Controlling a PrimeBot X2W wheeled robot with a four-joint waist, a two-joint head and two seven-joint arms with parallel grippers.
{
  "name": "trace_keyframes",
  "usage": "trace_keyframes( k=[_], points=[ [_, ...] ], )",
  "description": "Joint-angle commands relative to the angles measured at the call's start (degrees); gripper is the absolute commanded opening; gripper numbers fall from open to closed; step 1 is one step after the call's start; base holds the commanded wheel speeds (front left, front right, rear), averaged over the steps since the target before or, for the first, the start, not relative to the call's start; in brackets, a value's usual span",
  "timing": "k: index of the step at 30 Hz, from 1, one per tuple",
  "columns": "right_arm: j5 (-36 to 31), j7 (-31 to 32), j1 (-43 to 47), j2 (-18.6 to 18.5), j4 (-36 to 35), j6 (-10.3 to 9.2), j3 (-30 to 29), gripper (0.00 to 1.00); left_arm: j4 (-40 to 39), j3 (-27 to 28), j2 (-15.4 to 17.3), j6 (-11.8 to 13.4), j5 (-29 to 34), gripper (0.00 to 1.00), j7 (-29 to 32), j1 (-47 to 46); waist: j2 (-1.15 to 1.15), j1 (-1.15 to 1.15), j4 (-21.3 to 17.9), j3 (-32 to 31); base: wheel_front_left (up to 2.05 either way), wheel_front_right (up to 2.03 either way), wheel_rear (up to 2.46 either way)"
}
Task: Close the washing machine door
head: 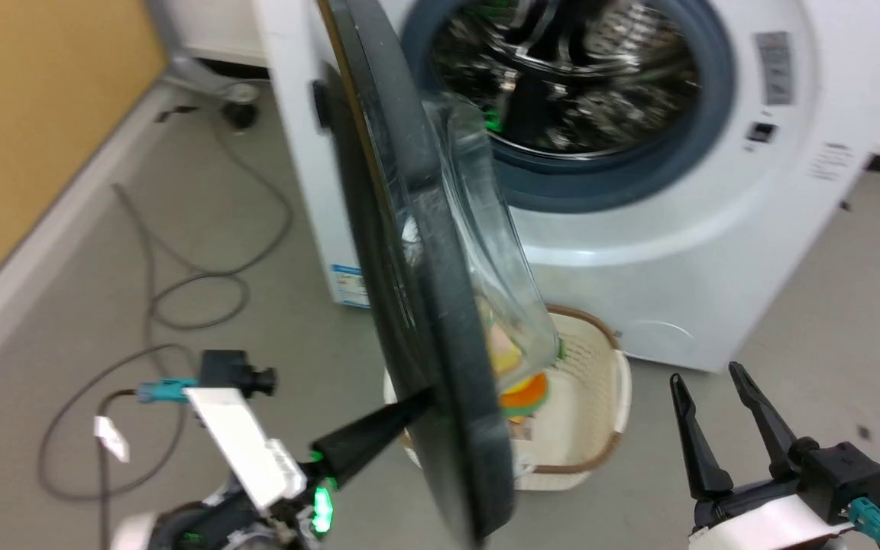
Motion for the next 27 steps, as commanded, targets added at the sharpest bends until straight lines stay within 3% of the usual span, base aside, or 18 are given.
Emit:
trace_keyframes(
  k=[1, 9, 17, 27],
  points=[
    [-0.3, -0.2, 0.0, -0.3, -0.3, 0.05, 0.0, 1.00, 0.3, -3.1, -0.2, -0.8, -1.7, 0.00, -3.0, 0.4, 0.00, 0.00, -4.5, 1.3, 0.00, 0.00, 0.00],
    [-0.3, -0.2, 0.0, -0.3, -0.3, 0.05, -0.6, 1.00, 6.3, -13.8, -0.2, -3.7, -5.2, 0.00, -18.6, -4.5, 0.00, 0.00, -14.4, 3.9, 0.00, 0.00, 0.00],
    [0.1, -0.2, 0.1, 0.4, -0.4, 0.05, -0.7, 1.00, 16.4, -20.2, -0.2, -5.7, -9.4, 0.00, -35.1, -14.5, 0.00, 0.00, -23.5, 6.3, 0.00, 0.00, 0.00],
    [0.5, -0.3, -0.6, 1.7, -0.6, 0.05, 0.5, 1.00, 32.2, -24.6, -0.2, -7.4, -13.0, 0.00, -54.0, -31.8, 0.00, 0.00, -29.8, 8.9, 0.00, 0.00, 0.00]
  ],
)
